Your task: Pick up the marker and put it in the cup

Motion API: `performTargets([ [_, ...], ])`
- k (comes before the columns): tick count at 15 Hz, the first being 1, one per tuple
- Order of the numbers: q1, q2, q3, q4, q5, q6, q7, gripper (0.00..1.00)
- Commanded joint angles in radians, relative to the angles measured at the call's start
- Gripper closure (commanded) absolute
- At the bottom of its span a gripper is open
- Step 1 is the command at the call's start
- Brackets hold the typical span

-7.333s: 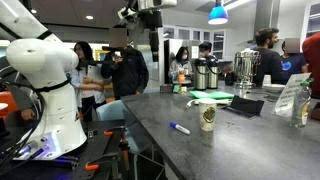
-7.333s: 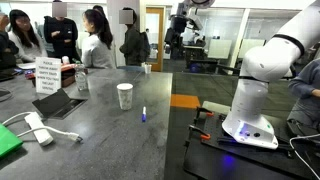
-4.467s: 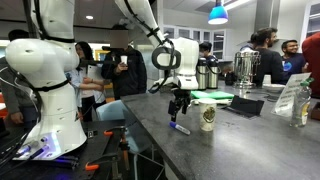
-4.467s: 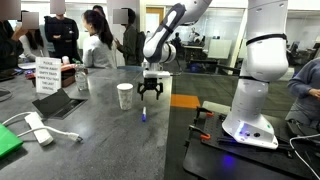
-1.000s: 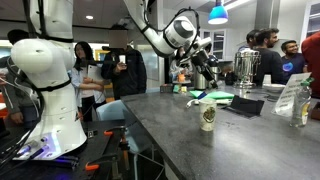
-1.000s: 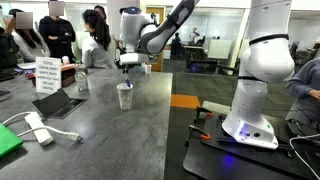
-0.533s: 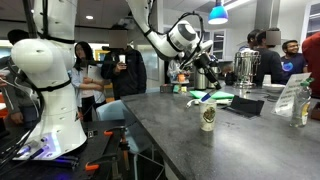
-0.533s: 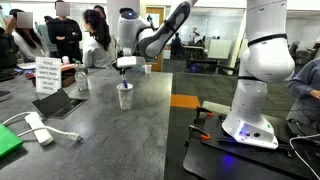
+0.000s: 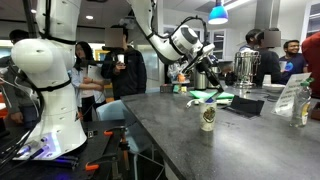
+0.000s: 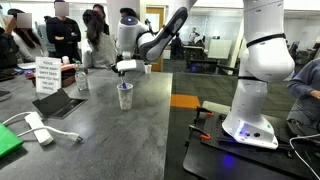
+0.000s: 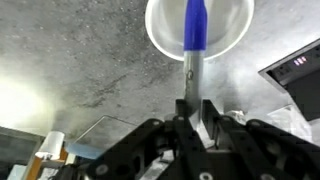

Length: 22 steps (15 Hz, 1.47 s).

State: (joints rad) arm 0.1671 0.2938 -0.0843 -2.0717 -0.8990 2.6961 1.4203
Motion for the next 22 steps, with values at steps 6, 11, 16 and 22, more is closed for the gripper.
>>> performTargets([
  [6, -0.058, -0.079, 0.109, -0.066, 0.45, 0.001, -0.363, 0.05],
  [11, -0.072, -0.152, 0.114, -0.049, 0.763, -0.189, -0.7, 0.0],
  [16, -0.087, -0.206, 0.107, -0.016, 0.85, -0.472, -1.011, 0.0],
  [22, -0.097, -0.238, 0.106, -0.025, 0.845, -0.508, -1.178, 0.0],
])
